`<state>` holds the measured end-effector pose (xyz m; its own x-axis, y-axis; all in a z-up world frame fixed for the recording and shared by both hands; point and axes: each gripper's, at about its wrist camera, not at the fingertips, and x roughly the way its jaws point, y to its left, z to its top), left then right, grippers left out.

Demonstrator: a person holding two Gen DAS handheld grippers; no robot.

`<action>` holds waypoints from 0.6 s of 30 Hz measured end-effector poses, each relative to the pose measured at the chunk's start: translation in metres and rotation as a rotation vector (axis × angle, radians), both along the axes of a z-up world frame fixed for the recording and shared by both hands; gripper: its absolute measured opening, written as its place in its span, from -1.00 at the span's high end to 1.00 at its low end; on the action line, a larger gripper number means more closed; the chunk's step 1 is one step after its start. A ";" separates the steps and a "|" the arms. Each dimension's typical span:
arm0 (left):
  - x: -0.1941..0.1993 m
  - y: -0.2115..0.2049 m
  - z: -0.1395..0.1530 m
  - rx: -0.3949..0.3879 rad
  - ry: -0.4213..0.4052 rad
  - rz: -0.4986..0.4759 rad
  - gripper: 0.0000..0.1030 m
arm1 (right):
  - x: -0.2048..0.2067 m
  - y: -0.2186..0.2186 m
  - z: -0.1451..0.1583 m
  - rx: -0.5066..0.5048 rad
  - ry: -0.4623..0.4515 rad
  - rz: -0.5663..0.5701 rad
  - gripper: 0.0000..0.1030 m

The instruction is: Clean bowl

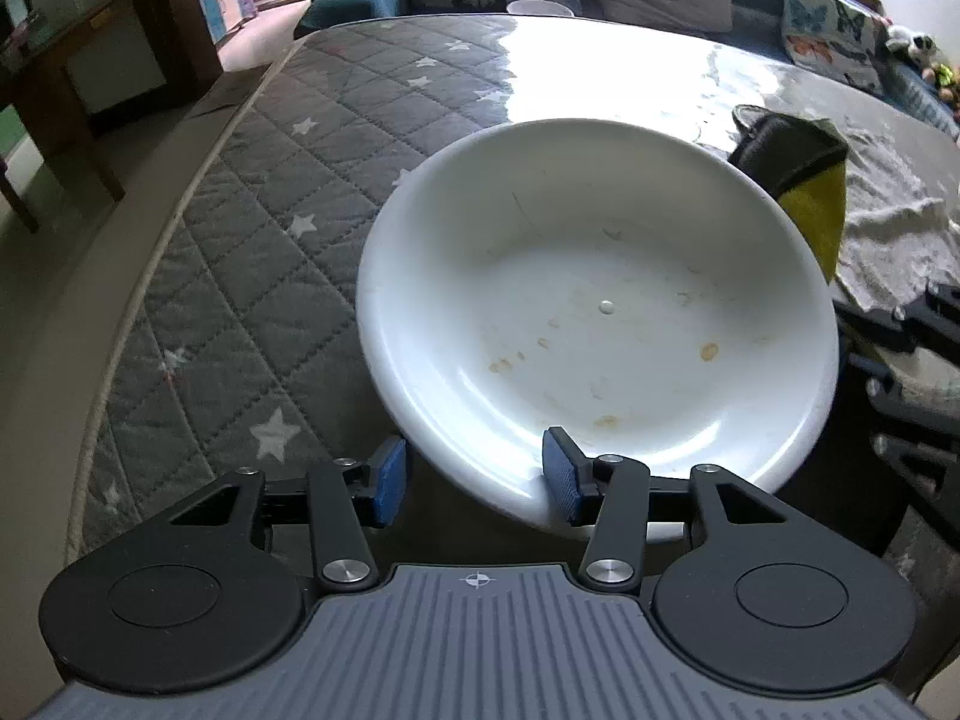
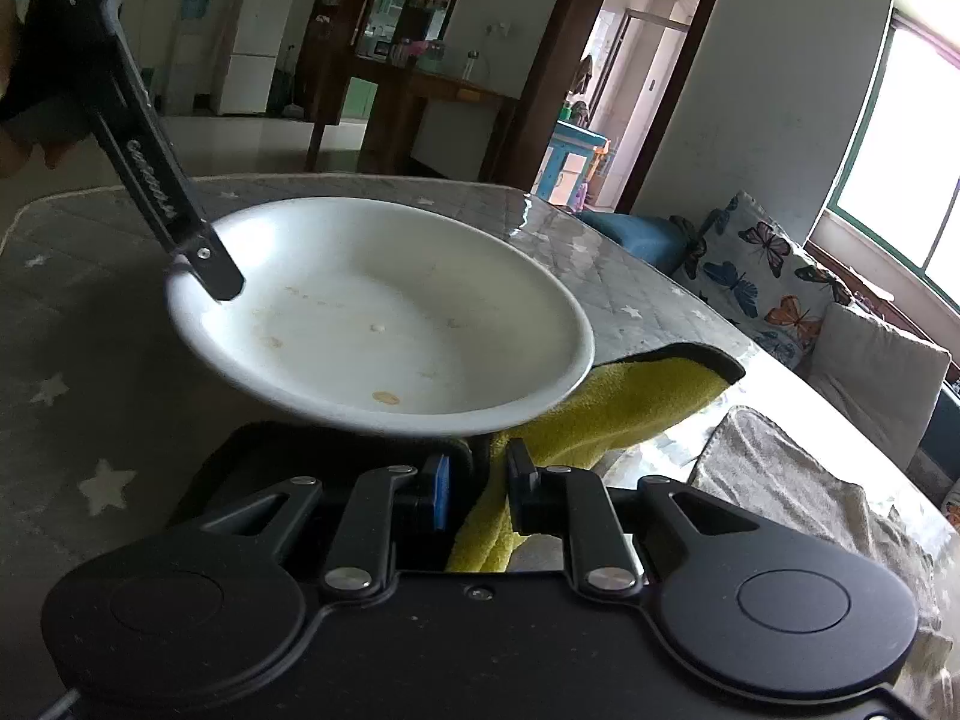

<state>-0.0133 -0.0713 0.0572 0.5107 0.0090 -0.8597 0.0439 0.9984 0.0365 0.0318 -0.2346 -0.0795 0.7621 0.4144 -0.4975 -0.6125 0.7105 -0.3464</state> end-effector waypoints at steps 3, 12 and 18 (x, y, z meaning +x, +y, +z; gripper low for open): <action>-0.002 -0.002 0.000 0.012 -0.007 -0.010 0.04 | -0.005 0.001 0.002 -0.003 0.002 0.014 0.61; 0.003 -0.002 -0.003 0.090 -0.006 -0.102 0.08 | -0.020 0.005 0.006 -0.013 0.009 0.057 0.61; 0.009 0.001 -0.002 0.113 0.009 -0.155 0.08 | -0.011 0.004 0.001 -0.035 -0.003 0.059 0.62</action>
